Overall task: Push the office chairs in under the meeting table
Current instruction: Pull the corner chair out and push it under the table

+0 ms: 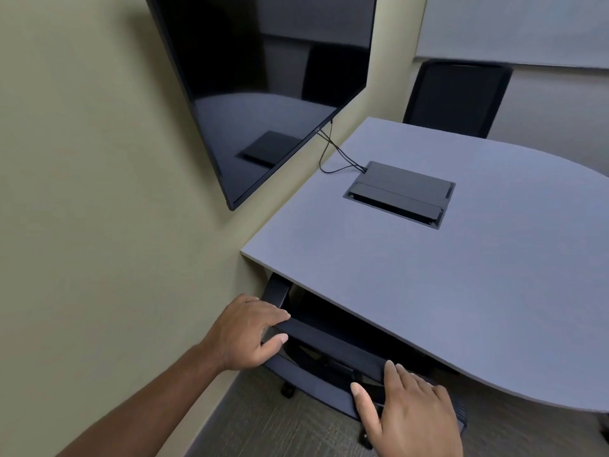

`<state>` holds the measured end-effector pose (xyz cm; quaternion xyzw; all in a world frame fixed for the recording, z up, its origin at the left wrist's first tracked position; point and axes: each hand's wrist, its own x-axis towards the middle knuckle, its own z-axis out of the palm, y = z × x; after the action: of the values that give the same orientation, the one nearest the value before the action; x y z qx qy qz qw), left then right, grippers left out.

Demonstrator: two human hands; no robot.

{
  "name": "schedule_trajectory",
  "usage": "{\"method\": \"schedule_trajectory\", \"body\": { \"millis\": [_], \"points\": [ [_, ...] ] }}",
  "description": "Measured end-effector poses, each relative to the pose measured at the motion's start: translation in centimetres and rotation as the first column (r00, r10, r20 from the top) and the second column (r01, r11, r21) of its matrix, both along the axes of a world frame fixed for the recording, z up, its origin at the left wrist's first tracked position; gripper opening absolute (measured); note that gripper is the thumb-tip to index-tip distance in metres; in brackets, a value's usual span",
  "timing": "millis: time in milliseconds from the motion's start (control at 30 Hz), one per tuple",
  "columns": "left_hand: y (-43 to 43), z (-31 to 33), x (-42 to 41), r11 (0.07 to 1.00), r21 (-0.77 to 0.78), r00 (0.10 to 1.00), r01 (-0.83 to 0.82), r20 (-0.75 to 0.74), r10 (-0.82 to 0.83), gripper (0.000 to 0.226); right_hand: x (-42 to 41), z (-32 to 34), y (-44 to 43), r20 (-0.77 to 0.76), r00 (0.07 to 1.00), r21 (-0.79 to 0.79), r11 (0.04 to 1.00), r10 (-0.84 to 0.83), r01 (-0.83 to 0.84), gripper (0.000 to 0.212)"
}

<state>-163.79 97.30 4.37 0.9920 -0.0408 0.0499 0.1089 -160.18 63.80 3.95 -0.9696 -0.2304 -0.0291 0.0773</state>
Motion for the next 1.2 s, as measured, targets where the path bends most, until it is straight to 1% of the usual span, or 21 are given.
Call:
{"method": "schedule_trajectory", "body": {
  "millis": [100,200,300,467,667,767,867,933,1000,1133,1200],
  "points": [
    [0.9,-0.3,1.6,0.999,0.019,0.997,0.047,0.056,-0.048,0.042,0.9,-0.3,0.6,0.030,0.999,-0.012,1.000,-0.026,0.027,0.081],
    [1.7,-0.4,3.0,0.997,0.012,0.993,0.071,0.096,-0.072,0.047,1.7,-0.4,1.3,0.056,0.997,-0.029,0.999,-0.044,0.045,0.081],
    [2.4,0.0,4.7,0.997,-0.003,0.993,0.083,0.082,-0.083,0.049,2.7,0.0,1.9,0.055,0.995,-0.049,0.995,-0.084,0.086,0.081],
    [4.2,-0.3,7.4,0.994,0.014,0.991,0.111,0.067,-0.112,0.047,4.0,-0.3,3.5,0.062,0.987,-0.069,0.985,-0.151,0.155,0.077],
    [4.8,0.0,9.8,0.988,0.024,0.984,0.155,0.089,-0.156,0.045,5.5,0.0,4.5,0.051,0.972,-0.069,0.971,-0.228,0.231,0.091],
    [5.8,0.0,10.9,0.986,0.015,0.983,0.169,0.070,-0.169,0.047,6.0,0.3,5.4,0.028,0.976,-0.083,0.973,-0.215,0.216,0.093],
    [6.1,-0.3,11.1,0.986,-0.006,0.983,0.167,0.082,-0.166,0.051,6.1,0.3,5.5,0.020,0.979,-0.083,0.975,-0.204,0.205,0.091],
    [6.0,-0.4,11.0,0.988,0.017,0.985,0.155,0.073,-0.156,0.056,6.1,0.4,5.4,0.006,0.980,-0.087,0.976,-0.200,0.200,0.089],
    [6.0,-0.4,11.0,0.988,0.030,0.987,0.151,0.051,-0.152,0.058,6.1,0.4,5.5,-0.004,0.981,-0.082,0.978,-0.194,0.193,0.084],
    [6.0,-0.1,11.0,0.988,0.011,0.986,0.154,0.067,-0.154,0.058,6.0,0.9,5.6,-0.011,0.980,-0.040,0.979,-0.201,0.201,0.073],
    [5.8,0.0,10.9,0.989,0.047,0.989,0.142,0.041,-0.144,0.064,5.9,1.1,5.5,-0.021,0.979,-0.025,0.979,-0.204,0.203,0.069]
  ]
}}
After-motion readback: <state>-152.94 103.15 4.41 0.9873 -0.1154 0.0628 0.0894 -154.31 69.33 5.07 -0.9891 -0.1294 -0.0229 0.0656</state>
